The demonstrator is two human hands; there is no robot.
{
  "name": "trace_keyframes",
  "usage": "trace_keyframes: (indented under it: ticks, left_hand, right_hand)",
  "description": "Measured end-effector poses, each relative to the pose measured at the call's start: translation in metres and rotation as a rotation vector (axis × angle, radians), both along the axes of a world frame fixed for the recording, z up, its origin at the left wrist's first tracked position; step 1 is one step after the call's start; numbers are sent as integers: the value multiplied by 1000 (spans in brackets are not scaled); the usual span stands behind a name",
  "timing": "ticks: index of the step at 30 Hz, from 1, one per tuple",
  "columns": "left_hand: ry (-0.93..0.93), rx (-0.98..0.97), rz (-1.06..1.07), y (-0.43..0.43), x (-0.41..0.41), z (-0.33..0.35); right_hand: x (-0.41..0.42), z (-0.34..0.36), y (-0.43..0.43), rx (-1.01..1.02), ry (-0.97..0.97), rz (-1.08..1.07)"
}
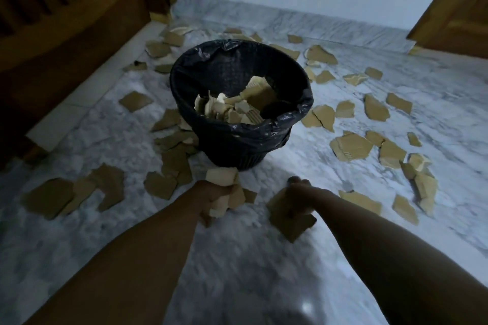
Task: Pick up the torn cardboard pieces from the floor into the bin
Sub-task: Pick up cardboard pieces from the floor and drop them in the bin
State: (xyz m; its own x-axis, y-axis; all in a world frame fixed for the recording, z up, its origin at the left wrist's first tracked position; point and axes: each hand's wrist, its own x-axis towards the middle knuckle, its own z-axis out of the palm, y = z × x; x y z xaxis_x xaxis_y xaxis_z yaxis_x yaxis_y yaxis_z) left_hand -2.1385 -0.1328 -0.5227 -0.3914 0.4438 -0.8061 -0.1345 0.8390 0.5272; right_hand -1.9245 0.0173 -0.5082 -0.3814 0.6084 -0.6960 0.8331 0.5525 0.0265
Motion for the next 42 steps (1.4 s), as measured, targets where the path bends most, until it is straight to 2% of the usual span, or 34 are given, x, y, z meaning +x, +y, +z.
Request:
trace_keyframes:
  ticks: [1, 3, 5, 8, 12, 14, 16, 18, 20, 23, 28, 34, 37, 42]
  left_hand:
    - [-38, -24, -36, 1, 2, 2]
    - [-80, -64, -155, 10, 4, -5]
    - [-41, -37, -235, 12, 3, -6]
    - [3, 20, -205, 12, 2, -4]
    - [221, 126, -314, 9, -5, -12]
    - [291, 225, -448, 9, 0, -8]
    - [420, 258, -649, 11, 7, -6]
    - [562, 251, -812, 15, 14, -5]
    - [636, 229, -928, 15, 16, -10]
    - [771, 205, -1053, 10, 15, -21]
    - [714, 136, -981, 3, 17, -24]
    - [724, 44, -901, 0, 22, -20]
    - [706, -22, -905, -1, 23, -18]
    - [618, -113, -942, -6, 24, -15]
  right_hand:
    - [0, -4, -6, 13, 27, 6]
    - [2, 5, -16, -37, 43, -119]
    - [0, 17, -25, 30, -14, -54]
    - [9, 24, -26, -68, 9, -80]
    - [11, 49, -22, -134, -16, -86]
    - [11, 51, -30, -165, -48, -33]
    - [6, 38, -44, -181, 4, -18]
    - [1, 27, -60, -112, 73, -3]
    - [-2, 9, -68, -16, 64, -3]
    - [1, -10, -65, 115, 119, -194]
    - [6, -14, -70, 92, 93, -264]
    - [-4, -19, -56, -6, 188, -473]
    - [-9, -7, -60, 15, 198, -377]
    - [1, -10, -58, -10, 240, -452]
